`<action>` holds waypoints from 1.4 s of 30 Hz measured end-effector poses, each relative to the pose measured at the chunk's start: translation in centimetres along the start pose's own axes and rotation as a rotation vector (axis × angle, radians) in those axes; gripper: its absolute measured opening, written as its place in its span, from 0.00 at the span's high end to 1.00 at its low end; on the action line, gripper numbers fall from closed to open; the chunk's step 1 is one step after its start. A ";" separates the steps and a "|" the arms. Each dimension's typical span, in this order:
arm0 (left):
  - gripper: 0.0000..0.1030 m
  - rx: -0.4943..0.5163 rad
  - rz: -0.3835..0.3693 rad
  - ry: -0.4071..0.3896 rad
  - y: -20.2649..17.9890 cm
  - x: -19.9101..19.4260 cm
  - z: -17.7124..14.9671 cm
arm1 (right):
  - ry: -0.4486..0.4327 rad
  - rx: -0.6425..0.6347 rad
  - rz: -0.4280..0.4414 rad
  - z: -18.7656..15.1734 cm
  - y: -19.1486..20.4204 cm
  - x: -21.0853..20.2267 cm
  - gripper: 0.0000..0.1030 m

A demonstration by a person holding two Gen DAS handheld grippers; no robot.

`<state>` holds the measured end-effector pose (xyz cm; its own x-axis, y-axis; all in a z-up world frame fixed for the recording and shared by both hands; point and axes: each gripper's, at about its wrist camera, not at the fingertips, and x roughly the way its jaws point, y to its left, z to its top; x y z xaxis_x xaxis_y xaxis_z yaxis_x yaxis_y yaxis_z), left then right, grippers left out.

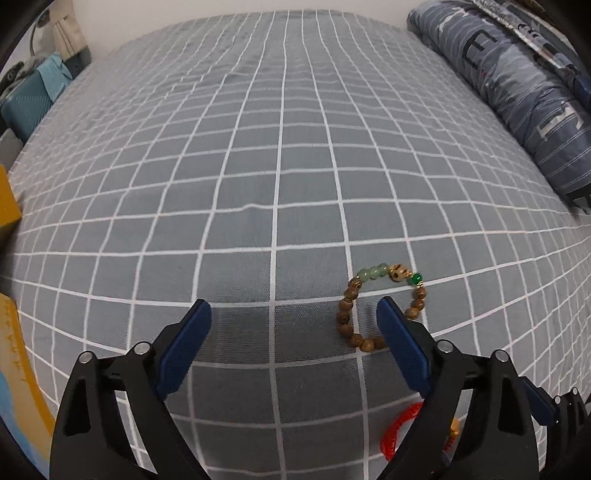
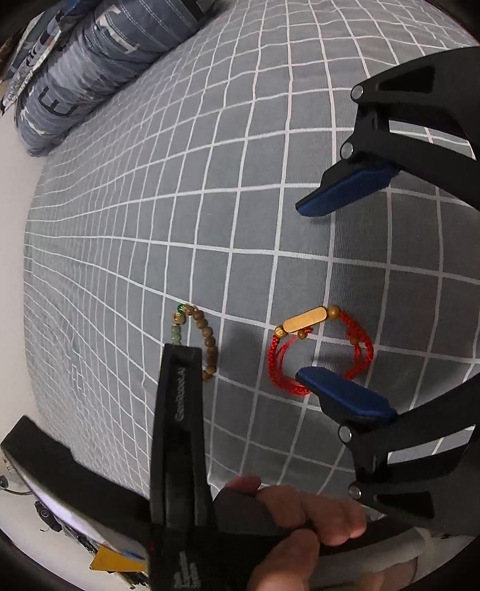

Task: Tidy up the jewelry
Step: 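Grasp the wooden bead bracelet with the left tool while the right tool grasps the red string bracelet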

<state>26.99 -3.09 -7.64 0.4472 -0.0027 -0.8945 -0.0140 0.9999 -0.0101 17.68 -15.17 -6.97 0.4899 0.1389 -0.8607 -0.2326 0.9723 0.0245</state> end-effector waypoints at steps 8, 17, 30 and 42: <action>0.25 0.004 0.004 0.033 -0.1 1.3 -0.7 | 0.049 0.003 0.021 0.2 -0.3 1.6 0.49; 0.49 0.007 -0.003 0.048 0.4 1.2 -0.7 | 0.056 -0.006 0.024 0.3 0.2 1.8 0.68; 0.93 -0.032 -0.030 0.050 1.5 0.9 0.3 | 0.052 0.025 -0.004 1.2 -0.5 2.0 0.92; 0.93 -0.019 -0.044 0.009 0.4 -1.2 -0.1 | 0.018 0.027 -0.009 1.0 0.0 0.9 0.92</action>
<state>26.31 -2.67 -6.59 0.4393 -0.0465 -0.8971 -0.0119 0.9983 -0.0576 18.96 -14.85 -7.24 0.4762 0.1267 -0.8701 -0.2049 0.9783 0.0303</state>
